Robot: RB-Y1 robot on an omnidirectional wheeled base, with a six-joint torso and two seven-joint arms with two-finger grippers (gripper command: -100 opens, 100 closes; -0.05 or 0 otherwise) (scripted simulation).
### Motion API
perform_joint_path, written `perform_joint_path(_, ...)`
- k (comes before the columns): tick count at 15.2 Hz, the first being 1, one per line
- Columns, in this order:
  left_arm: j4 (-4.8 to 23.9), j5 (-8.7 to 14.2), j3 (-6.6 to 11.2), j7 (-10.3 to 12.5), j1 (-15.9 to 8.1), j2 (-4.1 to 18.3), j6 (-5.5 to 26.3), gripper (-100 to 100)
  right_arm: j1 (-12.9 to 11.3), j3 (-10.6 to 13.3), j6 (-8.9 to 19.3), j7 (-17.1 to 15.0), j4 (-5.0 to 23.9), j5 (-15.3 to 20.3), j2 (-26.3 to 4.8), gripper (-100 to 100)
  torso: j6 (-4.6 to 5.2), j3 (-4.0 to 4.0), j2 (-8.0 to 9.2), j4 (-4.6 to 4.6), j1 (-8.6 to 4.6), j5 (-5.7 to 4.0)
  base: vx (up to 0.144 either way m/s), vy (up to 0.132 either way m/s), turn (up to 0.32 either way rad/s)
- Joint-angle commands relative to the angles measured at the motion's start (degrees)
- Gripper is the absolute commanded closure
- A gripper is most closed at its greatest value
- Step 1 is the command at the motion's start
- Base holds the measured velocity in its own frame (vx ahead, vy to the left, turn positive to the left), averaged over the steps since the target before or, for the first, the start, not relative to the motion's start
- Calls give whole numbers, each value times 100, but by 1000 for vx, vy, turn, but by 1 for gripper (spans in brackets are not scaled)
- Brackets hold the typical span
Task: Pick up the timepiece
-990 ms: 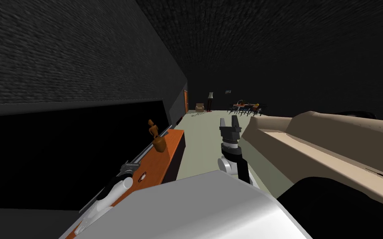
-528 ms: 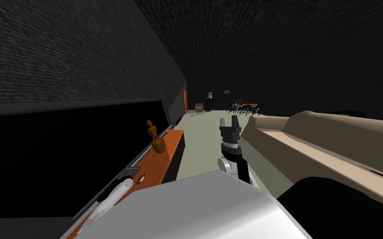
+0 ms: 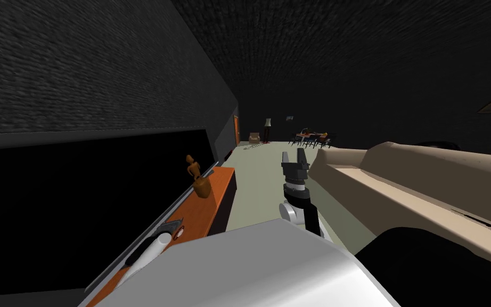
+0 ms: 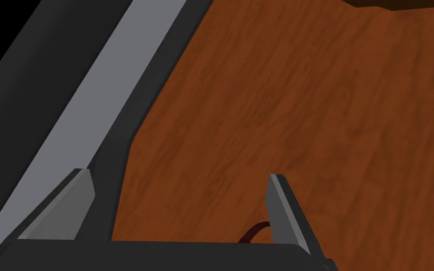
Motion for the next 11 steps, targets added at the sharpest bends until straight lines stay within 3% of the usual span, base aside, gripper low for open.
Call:
perform_joint_path(1, 206, 70, 52, 49, -78, -24, 58, -100, 0, 0, 0, 0, 0, 0, 0, 0, 0, 0, 0, 0, 0, 0, 11, 2, -27)
perform_joint_path(5, 787, 332, 232, 223, -207, -172, 266, -100, 0, 0, 0, 0, 0, 0, 0, 0, 0, -1, -2, -1, 0, 1, 17, 4, -42)
perform_joint_path(8, 882, 370, 255, 249, -216, -207, 302, -100, 0, 0, 0, 0, 0, 0, 0, 0, -1, -1, -1, 0, -1, 0, 11, 3, -13)
perform_joint_path(9, 916, 439, 169, 238, -215, -166, 228, -100, 0, 0, 0, 0, 0, 0, 0, 0, -1, 1, 1, 0, -1, -1, 0, 0, 0)
perform_joint_path(11, 1079, 490, 247, 296, -186, -204, 20, -100, -1, 0, 0, 0, 0, 0, 0, 0, 5, 3, 6, 2, 5, 0, -14, 44, -285)
